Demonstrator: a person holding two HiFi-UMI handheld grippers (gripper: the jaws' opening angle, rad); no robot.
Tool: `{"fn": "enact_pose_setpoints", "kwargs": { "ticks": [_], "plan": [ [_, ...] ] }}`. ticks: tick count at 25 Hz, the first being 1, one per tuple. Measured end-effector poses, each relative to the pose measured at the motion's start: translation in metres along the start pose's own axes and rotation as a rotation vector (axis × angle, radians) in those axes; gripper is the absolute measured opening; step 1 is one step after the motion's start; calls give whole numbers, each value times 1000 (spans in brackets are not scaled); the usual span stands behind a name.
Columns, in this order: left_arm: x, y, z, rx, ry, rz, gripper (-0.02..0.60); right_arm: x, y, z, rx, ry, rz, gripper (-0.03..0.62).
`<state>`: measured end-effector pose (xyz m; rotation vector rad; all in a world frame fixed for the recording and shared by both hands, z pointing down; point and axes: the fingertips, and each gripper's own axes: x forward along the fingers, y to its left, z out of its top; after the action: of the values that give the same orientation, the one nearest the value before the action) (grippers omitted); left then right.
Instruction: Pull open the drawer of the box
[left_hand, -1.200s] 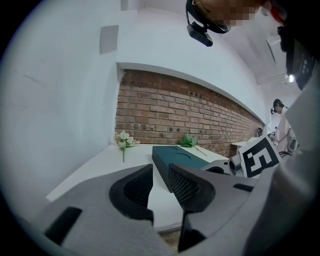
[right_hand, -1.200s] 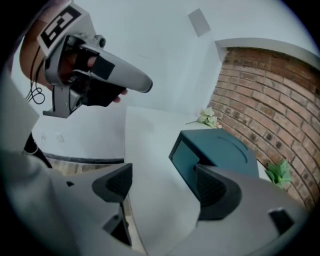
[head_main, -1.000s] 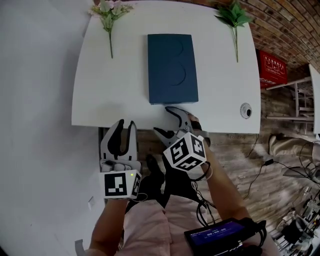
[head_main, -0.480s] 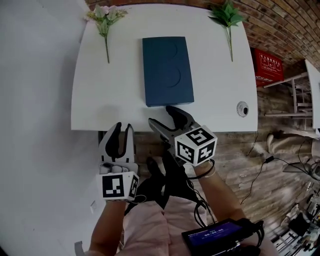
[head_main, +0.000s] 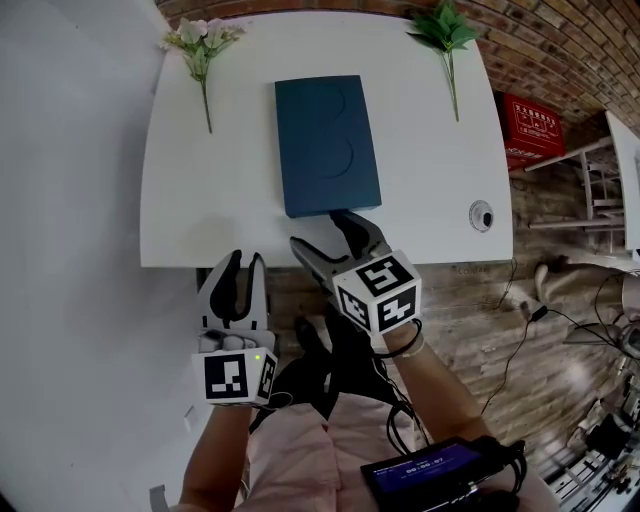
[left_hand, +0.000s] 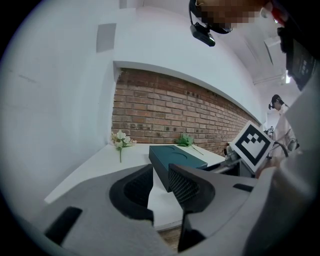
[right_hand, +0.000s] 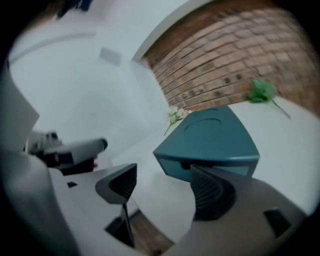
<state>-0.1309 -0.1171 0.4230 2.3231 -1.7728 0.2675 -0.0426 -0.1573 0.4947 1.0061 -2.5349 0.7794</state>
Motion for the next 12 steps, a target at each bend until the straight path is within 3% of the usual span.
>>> {"fn": "enact_pose_setpoints", "kwargs": {
  "ticks": [3,5,9,12],
  "plan": [
    [-1,0,-1,-9,-4,3,106,-3,12,-16,-502,218,-54,371],
    [-3,-1,-3,-16,-4,5,106,-4,14,-28,-738,318,-53,415],
    [-11,-5,-8,-21,2,2,106,1,8,-65,-1056,491,-33,526],
    [-16,-1,-11,-19,11,4,106,9,-3,-82,-1201,564,-69,583]
  ]
}}
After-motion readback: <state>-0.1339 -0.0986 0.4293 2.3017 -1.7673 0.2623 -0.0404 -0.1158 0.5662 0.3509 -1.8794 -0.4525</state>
